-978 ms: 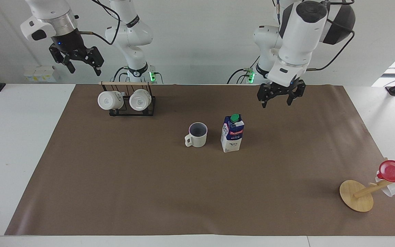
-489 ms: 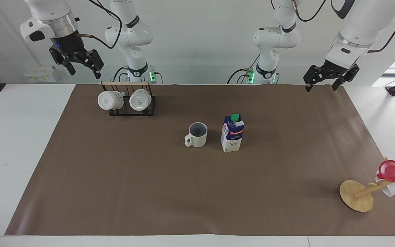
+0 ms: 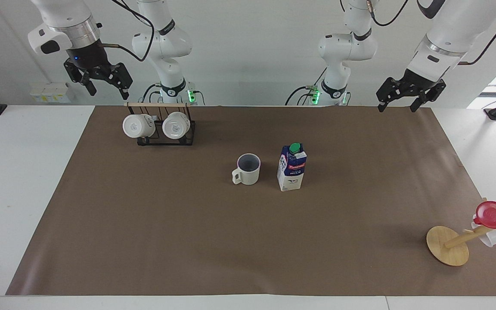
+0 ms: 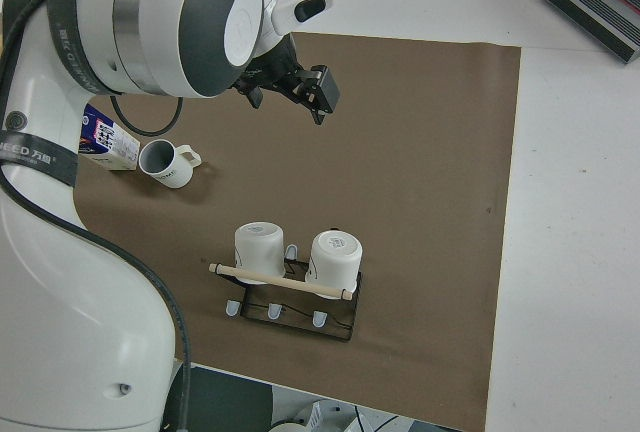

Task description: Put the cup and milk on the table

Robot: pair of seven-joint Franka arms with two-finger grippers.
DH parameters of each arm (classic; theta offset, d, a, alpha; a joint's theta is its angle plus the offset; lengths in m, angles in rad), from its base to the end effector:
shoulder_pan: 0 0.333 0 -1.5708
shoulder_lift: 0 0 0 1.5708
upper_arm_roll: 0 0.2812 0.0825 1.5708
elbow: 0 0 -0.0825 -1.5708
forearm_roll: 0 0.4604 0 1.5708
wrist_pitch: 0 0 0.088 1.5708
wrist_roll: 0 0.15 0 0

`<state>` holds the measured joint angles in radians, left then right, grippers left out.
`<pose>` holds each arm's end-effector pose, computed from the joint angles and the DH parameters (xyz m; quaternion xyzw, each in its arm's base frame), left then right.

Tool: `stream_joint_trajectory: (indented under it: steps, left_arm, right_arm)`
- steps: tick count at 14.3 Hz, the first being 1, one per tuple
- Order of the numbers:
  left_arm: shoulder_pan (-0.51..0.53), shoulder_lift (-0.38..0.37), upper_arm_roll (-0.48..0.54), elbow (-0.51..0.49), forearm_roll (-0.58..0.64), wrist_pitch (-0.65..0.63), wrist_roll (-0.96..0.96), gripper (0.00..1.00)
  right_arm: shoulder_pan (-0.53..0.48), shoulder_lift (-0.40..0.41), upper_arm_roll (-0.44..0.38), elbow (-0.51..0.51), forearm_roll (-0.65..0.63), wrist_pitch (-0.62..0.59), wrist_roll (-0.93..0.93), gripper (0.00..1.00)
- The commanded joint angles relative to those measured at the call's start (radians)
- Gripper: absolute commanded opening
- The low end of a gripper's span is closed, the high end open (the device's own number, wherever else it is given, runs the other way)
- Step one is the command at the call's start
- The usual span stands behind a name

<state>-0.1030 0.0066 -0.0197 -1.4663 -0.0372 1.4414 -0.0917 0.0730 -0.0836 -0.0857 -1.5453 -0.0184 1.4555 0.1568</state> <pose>0.6123 -0.0815 0.5882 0.9995 -0.0176 -0.0176 0.0167 0.5945 -0.0122 0.6015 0.9963 -0.0855 -0.0028 0.0058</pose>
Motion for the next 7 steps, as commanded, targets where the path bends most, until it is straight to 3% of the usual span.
stream_joint_trajectory:
  steps: [1, 7]
  left_arm:
    - [0.019, -0.022, -0.011, 0.0, -0.018, -0.021, 0.013, 1.0]
    - [0.019, -0.022, -0.013, 0.0, -0.02, -0.021, 0.012, 1.0]
  right_arm:
    - [-0.002, -0.005, -0.003, -0.001, -0.011, 0.002, -0.028, 1.0]
    - [-0.002, -0.013, -0.002, -0.009, -0.009, -0.001, -0.031, 1.0]
